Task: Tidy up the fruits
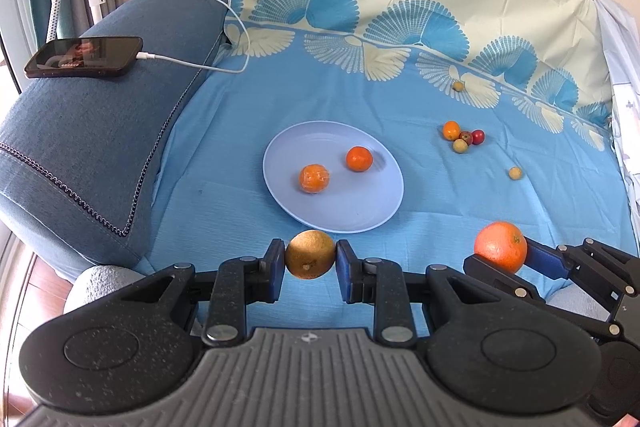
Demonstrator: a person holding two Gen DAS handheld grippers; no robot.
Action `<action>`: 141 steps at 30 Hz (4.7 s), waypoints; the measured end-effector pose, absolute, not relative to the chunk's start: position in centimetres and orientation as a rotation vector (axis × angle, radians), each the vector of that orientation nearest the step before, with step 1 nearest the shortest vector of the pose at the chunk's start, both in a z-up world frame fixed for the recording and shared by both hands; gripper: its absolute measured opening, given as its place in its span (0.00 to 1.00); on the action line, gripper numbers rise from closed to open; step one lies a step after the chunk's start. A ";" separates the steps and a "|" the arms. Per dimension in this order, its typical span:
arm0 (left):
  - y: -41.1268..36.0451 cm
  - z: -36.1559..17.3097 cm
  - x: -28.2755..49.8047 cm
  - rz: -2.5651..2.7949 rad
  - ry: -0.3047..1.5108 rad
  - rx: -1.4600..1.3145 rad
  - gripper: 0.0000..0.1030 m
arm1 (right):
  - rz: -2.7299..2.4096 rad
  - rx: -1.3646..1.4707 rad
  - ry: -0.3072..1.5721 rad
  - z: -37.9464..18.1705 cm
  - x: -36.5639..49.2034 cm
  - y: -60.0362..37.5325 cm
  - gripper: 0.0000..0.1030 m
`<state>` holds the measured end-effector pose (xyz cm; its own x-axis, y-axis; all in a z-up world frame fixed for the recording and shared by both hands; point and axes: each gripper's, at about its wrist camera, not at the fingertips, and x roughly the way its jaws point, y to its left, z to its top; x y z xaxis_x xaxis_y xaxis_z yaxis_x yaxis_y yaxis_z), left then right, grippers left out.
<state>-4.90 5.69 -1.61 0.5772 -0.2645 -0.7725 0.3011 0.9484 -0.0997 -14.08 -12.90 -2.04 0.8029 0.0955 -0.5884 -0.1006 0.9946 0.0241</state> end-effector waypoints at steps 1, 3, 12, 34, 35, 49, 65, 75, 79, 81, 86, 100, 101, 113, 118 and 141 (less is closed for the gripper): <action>5.7 -1.6 -4.9 -0.331 0.897 0.043 0.29 | 0.105 -0.009 0.631 -2.1 -14.0 -12.9 0.37; 5.7 -1.7 -4.8 -0.330 0.898 0.042 0.29 | 0.106 -0.010 0.634 -2.1 -14.0 -12.9 0.37; 5.8 -1.9 -4.1 -0.323 0.904 0.032 0.29 | 0.104 -0.007 0.648 -2.4 -13.4 -12.9 0.37; 3.9 -3.3 4.3 -0.271 0.923 0.015 0.29 | 0.086 0.001 0.688 -4.7 -7.2 -13.7 0.37; 3.6 -3.5 4.9 -0.270 0.927 0.019 0.29 | 0.086 0.004 0.692 -5.0 -6.7 -13.9 0.37; 0.3 -8.6 13.1 -0.240 0.987 0.058 0.29 | 0.086 0.016 0.776 -9.8 1.4 -14.7 0.37; 0.0 -9.5 15.0 -0.205 0.921 0.091 1.00 | 0.076 0.033 0.805 -11.4 4.4 -14.9 0.70; 4.2 -7.4 8.2 -0.118 0.995 0.089 1.00 | 0.050 0.078 0.819 -7.1 -0.8 -14.9 0.93; 5.7 -6.3 4.9 -0.116 1.005 0.062 1.00 | 0.034 0.092 0.809 -5.4 -4.1 -14.3 0.95; 6.3 -5.4 3.5 -0.118 0.987 0.053 1.00 | 0.030 0.083 0.783 -4.5 -5.8 -13.8 0.97; 7.2 -3.3 0.6 -0.121 0.936 0.014 1.00 | 0.024 0.056 0.709 -2.5 -9.2 -12.9 0.99; 6.6 -0.2 -5.4 -0.164 0.835 0.036 1.00 | -0.019 0.049 0.596 0.3 -14.8 -12.7 0.99; 6.6 0.0 -5.6 -0.168 0.828 0.037 1.00 | -0.021 0.048 0.588 0.4 -15.2 -12.7 0.99; 6.1 1.2 -7.2 -0.193 0.785 0.040 1.00 | -0.031 0.032 0.544 1.4 -17.0 -12.7 0.99; 6.3 1.2 -7.1 -0.193 0.788 0.036 1.00 | -0.030 0.031 0.544 1.3 -17.0 -12.6 0.99; 6.3 0.5 -6.0 -0.187 0.813 0.042 1.00 | -0.022 0.050 0.588 0.4 -15.6 -12.5 0.99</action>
